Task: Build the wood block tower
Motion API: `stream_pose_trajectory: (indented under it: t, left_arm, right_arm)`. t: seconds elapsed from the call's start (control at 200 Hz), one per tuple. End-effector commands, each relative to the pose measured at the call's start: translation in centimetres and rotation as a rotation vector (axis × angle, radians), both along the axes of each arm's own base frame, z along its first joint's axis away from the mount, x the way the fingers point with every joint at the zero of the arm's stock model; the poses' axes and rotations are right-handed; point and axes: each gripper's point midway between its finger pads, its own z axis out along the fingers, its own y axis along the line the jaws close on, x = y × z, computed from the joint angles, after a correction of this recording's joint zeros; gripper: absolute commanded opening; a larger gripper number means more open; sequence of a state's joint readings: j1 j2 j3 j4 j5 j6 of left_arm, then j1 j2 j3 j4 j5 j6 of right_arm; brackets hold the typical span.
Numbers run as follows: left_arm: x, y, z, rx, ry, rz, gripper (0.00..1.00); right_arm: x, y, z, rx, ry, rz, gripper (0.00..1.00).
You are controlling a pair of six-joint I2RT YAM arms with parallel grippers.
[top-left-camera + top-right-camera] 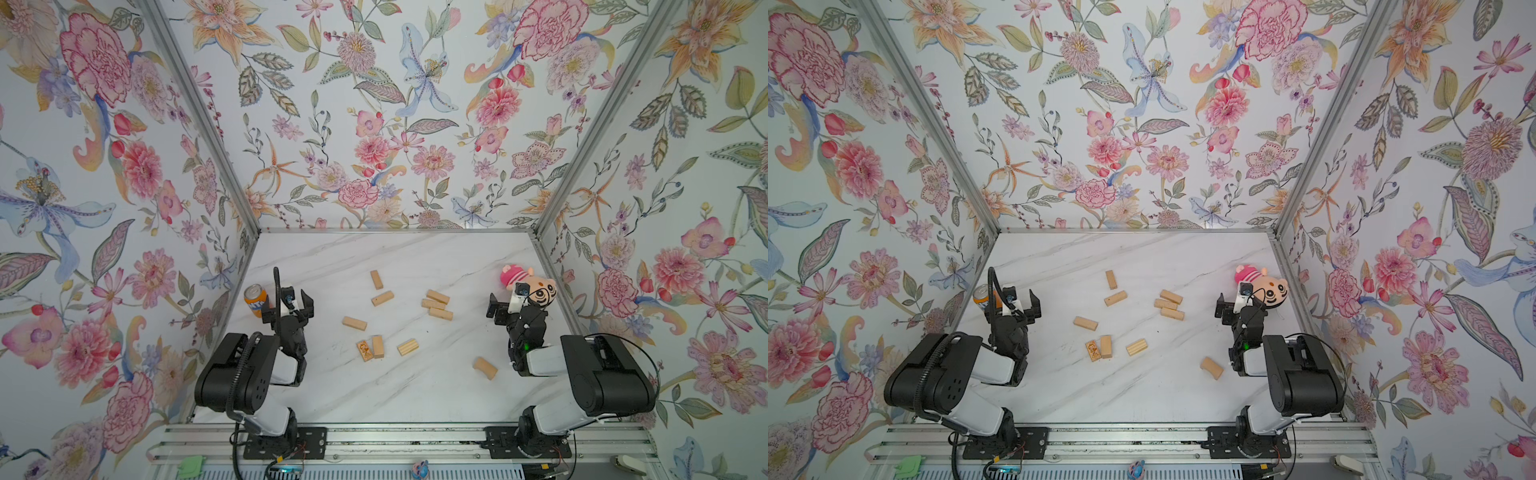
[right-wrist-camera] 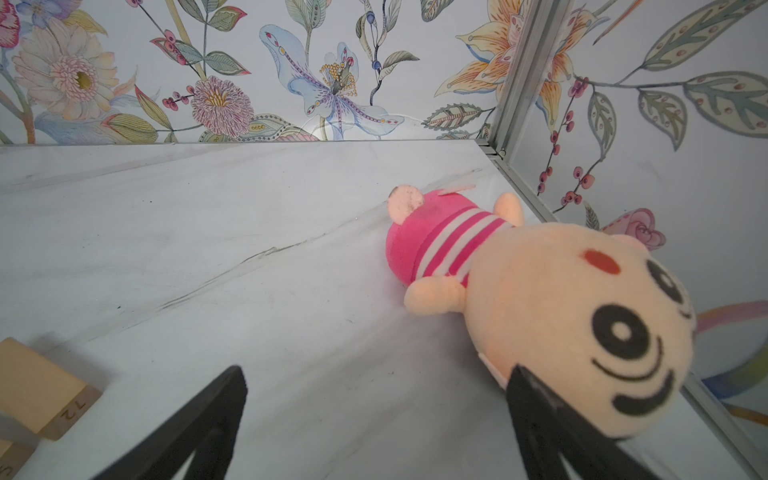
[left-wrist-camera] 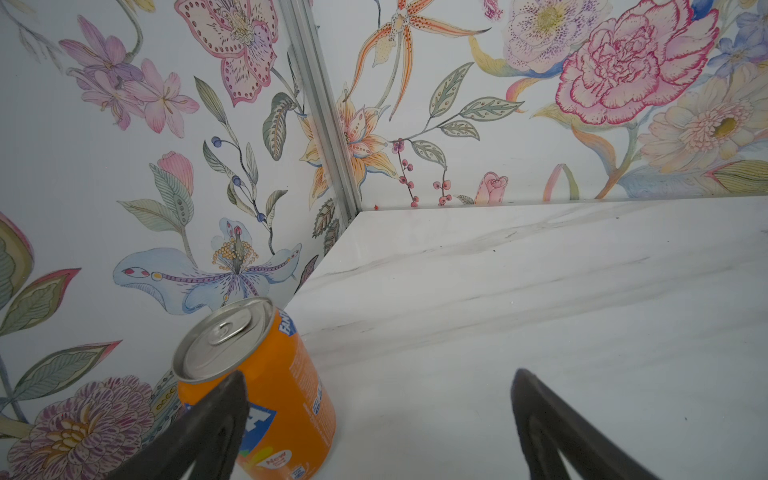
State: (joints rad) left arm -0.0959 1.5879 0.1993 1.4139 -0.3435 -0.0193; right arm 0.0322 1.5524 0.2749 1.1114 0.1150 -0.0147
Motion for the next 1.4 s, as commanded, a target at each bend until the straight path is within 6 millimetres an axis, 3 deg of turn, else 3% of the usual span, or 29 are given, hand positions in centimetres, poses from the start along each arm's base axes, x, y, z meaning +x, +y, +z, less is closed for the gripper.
stream_pose_trajectory:
  t: [0.0,0.711,0.731,0.841,1.006,1.136,1.281,1.396]
  left_arm:
    - [0.1,0.1,0.6,-0.016,-0.028,-0.001,0.99]
    - [-0.2,0.2,0.7,-0.016,-0.032,0.002,0.99]
    - [-0.3,0.2,1.7,-0.019,-0.058,0.001,0.99]
    - [-0.3,0.0,2.6,-0.012,-0.054,-0.005,0.99]
    - [-0.1,-0.6,3.7,0.019,-0.022,0.006,0.99]
    - [0.6,-2.6,4.5,0.021,0.033,-0.036,0.99]
    - [0.3,-5.7,6.2,-0.031,0.038,-0.108,0.99]
    - [-0.8,-9.3,6.7,-0.065,0.072,-0.181,0.99]
  right_arm:
    - [0.5,0.0,0.7,-0.002,-0.017,0.001,0.99]
    - [0.5,-0.3,1.0,-0.015,-0.016,-0.028,0.99]
    - [0.5,-0.4,1.1,-0.018,-0.016,-0.034,0.99]
    - [1.0,0.0,2.6,-0.073,0.018,-0.070,0.99]
    - [1.2,1.4,5.3,-0.100,0.064,-0.081,0.99]
    - [1.3,3.7,6.8,-0.074,0.129,-0.005,1.00]
    - [0.7,7.5,7.6,-0.065,0.227,0.123,0.95]
    - [0.0,10.6,7.4,-0.011,0.317,0.213,0.91]
